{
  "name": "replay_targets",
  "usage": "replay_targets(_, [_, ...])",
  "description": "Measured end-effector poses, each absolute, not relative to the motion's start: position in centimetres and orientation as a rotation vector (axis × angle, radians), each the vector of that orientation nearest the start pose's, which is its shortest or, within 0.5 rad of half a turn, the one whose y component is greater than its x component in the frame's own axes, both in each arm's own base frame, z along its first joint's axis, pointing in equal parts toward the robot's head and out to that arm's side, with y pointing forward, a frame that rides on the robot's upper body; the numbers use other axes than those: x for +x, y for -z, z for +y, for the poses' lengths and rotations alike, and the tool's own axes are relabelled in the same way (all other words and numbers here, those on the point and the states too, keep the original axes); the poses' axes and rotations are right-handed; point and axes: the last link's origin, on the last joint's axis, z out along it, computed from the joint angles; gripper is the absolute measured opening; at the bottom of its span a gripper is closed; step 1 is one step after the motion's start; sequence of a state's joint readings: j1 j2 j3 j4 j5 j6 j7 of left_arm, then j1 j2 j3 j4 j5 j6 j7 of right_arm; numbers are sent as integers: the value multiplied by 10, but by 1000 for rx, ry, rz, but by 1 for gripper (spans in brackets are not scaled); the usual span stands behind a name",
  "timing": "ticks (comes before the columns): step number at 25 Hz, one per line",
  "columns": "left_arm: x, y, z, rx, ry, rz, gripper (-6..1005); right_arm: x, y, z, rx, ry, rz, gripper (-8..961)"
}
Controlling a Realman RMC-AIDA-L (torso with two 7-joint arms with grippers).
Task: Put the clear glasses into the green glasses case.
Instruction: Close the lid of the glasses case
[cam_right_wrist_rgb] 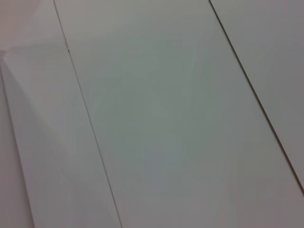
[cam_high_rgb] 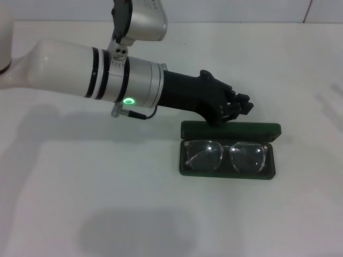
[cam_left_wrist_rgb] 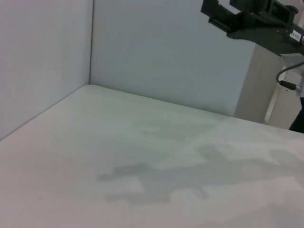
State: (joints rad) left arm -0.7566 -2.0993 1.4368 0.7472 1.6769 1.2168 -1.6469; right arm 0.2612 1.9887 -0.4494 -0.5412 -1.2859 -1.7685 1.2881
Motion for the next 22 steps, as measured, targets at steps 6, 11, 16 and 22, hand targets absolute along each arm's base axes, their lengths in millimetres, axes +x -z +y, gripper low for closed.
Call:
replay_targets(6, [-124, 91, 366, -3012, 528, -370, 141, 325, -129, 270, -1839, -1364, 550, 520])
replay_targets(11, [-132, 101, 365, -2999, 476, -392, 140, 324, -124, 274, -1835, -1366, 553, 524])
replay_targets(16, [-137, 103, 366, -2983, 457, -410, 141, 322, -121, 277, -1844, -1368, 547, 528])
replay_targets(22, [-139, 104, 367, -2977, 449, -419, 140, 322, -119, 278, -1850, -1366, 554, 533])
